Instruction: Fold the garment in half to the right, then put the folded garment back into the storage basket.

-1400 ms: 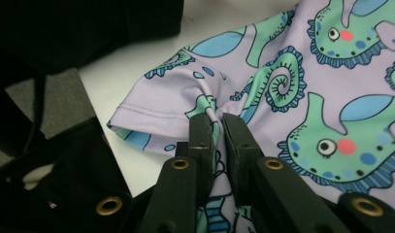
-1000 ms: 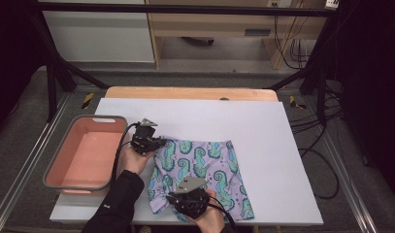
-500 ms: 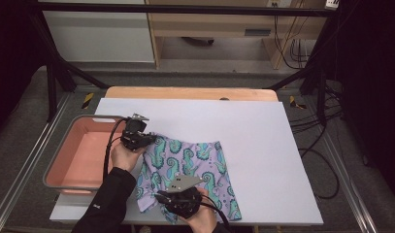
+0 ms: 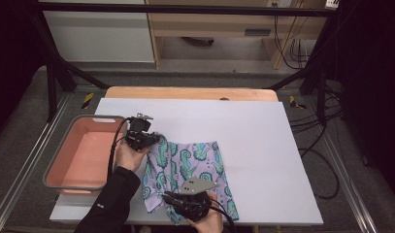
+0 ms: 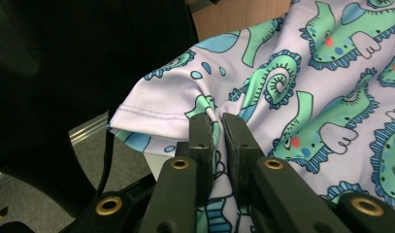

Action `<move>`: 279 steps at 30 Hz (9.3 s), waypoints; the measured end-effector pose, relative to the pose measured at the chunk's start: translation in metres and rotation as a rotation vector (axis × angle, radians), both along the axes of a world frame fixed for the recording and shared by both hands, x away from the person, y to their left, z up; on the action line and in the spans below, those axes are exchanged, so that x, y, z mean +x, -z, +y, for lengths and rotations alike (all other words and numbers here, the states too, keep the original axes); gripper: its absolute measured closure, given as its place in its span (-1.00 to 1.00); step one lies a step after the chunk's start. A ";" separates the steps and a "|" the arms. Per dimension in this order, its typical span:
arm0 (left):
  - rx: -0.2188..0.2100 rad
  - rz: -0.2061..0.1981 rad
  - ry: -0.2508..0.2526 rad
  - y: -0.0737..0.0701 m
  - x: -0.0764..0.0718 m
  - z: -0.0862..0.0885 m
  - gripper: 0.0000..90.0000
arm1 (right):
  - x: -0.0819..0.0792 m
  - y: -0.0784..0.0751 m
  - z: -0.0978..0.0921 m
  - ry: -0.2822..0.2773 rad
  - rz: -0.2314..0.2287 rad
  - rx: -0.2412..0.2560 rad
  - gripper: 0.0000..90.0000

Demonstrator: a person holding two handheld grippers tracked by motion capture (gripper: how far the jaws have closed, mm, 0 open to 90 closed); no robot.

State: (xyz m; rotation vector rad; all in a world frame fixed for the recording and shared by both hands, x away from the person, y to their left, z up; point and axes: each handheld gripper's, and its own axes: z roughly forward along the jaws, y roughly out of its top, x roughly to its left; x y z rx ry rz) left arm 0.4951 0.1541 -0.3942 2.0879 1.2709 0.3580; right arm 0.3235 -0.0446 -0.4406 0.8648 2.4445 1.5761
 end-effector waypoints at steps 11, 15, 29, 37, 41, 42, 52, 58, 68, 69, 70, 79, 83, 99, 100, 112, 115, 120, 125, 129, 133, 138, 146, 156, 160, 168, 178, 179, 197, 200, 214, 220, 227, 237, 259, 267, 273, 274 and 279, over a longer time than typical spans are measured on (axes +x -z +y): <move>0.021 -0.001 0.017 0.000 0.005 -0.037 0.91 | -0.005 0.004 -0.022 0.068 0.007 0.044 0.85; 0.018 0.002 0.029 0.004 0.007 -0.048 0.91 | -0.006 0.005 -0.029 0.088 -0.001 0.037 0.85; -0.026 -0.022 0.060 0.025 0.015 -0.084 0.91 | -0.006 0.016 -0.063 0.149 -0.001 -0.002 0.85; -0.035 -0.022 0.078 0.037 0.018 -0.106 0.91 | -0.006 0.019 -0.083 0.175 0.013 -0.024 0.84; -0.051 -0.024 0.101 0.039 0.017 -0.117 0.91 | -0.009 0.019 -0.090 0.184 0.019 -0.036 0.83; -0.049 -0.027 0.105 0.040 0.017 -0.120 0.91 | -0.010 0.019 -0.092 0.187 0.020 -0.041 0.83; -0.062 -0.002 0.155 0.061 0.021 -0.143 0.85 | -0.013 0.028 -0.103 0.225 0.056 -0.106 0.78; -0.114 -0.020 0.169 0.047 0.014 -0.126 0.28 | -0.013 0.030 -0.105 0.229 0.063 -0.148 0.68; -0.193 -0.088 0.160 0.024 -0.017 -0.050 -0.61 | -0.006 0.007 -0.101 0.162 -0.063 -0.092 -0.18; -0.200 -0.088 0.160 0.026 -0.021 -0.042 -0.64 | -0.004 0.005 -0.097 0.153 -0.065 -0.089 -0.26; -0.205 -0.089 0.152 0.028 -0.025 -0.035 -0.67 | -0.002 0.003 -0.092 0.142 -0.067 -0.091 -0.33; -0.182 -0.092 0.130 0.049 -0.058 0.008 -0.80 | 0.018 0.017 -0.054 0.113 -0.027 -0.178 -0.01; -0.199 -0.088 0.134 0.057 -0.067 0.016 -0.81 | 0.018 0.018 -0.056 0.132 -0.011 -0.210 0.56; -0.190 -0.095 0.150 0.066 -0.070 0.017 -0.80 | 0.000 0.002 -0.133 0.299 0.042 -0.153 0.80; -0.187 -0.093 0.149 0.066 -0.070 0.017 -0.80 | 0.000 0.006 -0.136 0.305 0.057 -0.161 0.76; -0.185 -0.085 0.153 0.067 -0.069 0.018 -0.81 | 0.016 -0.002 -0.149 0.298 -0.026 -0.148 -0.10; -0.182 -0.082 0.157 0.068 -0.069 0.017 -0.81 | 0.021 -0.001 -0.143 0.255 -0.008 -0.162 -0.18; -0.185 -0.083 0.158 0.067 -0.069 0.018 -0.81 | 0.030 0.027 -0.134 0.214 0.075 -0.217 0.03; -0.180 -0.079 0.157 0.068 -0.068 0.018 -0.81 | 0.025 0.036 -0.128 0.181 0.124 -0.249 0.85; -0.180 -0.080 0.159 0.068 -0.068 0.018 -0.81 | 0.021 0.032 -0.122 0.174 0.169 -0.218 0.92; -0.176 -0.077 0.160 0.068 -0.068 0.019 -0.81 | 0.021 0.031 -0.117 0.169 0.155 -0.230 0.69; -0.177 -0.075 0.161 0.069 -0.067 0.018 -0.81 | 0.035 0.019 -0.130 0.230 0.027 -0.189 0.02; -0.180 -0.078 0.162 0.068 -0.067 0.019 -0.82 | 0.095 0.011 -0.121 0.300 -0.021 -0.198 0.42; -0.179 -0.073 0.162 0.069 -0.067 0.019 -0.81 | 0.121 0.019 -0.127 0.352 0.004 -0.213 0.98; -0.175 -0.069 0.169 0.070 -0.067 0.018 -0.81 | 0.120 0.020 -0.134 0.389 0.006 -0.204 0.96; -0.175 -0.067 0.170 0.070 -0.066 0.019 -0.81 | 0.120 0.027 -0.135 0.390 0.051 -0.219 0.56; -0.172 -0.081 0.196 0.063 -0.066 0.013 -0.83 | 0.099 0.013 -0.153 0.398 -0.005 -0.150 -0.56; -0.169 -0.082 0.201 0.061 -0.066 0.013 -0.84 | 0.098 0.013 -0.155 0.391 0.004 -0.146 -0.64; -0.185 -0.115 0.223 0.044 -0.056 -0.010 -0.85 | 0.072 0.015 -0.171 0.382 0.027 -0.105 -0.98; -0.188 -0.113 0.230 0.043 -0.052 -0.015 -0.85 | 0.071 0.016 -0.170 0.386 0.037 -0.105 -0.98; -0.179 -0.101 0.234 0.045 -0.030 -0.037 -0.84 | 0.062 0.016 -0.174 0.366 0.031 -0.098 -0.93; -0.165 -0.094 0.218 0.046 -0.018 -0.048 -0.83 | 0.056 0.019 -0.176 0.365 0.045 -0.109 -0.92; -0.154 -0.084 0.185 0.053 -0.007 -0.054 -0.73 | 0.049 0.019 -0.176 0.369 0.050 -0.106 -0.90; -0.154 -0.040 0.157 0.062 0.004 -0.056 -0.41 | 0.046 0.023 -0.171 0.353 0.062 -0.107 -0.89; -0.143 0.051 0.124 0.075 0.009 -0.070 -0.03 | 0.027 0.033 -0.166 0.308 0.100 -0.146 -0.61; -0.137 0.043 0.121 0.079 0.005 -0.073 0.32 | 0.024 0.037 -0.160 0.273 0.156 -0.156 -0.46; -0.149 0.051 0.117 0.080 0.004 -0.072 0.58 | 0.024 0.042 -0.154 0.254 0.171 -0.180 -0.38; -0.157 0.041 0.123 0.080 0.003 -0.072 0.66 | 0.023 0.042 -0.153 0.255 0.171 -0.183 -0.34; -0.169 0.033 0.111 0.081 0.003 -0.073 0.78 | 0.021 0.042 -0.147 0.250 0.160 -0.192 -0.14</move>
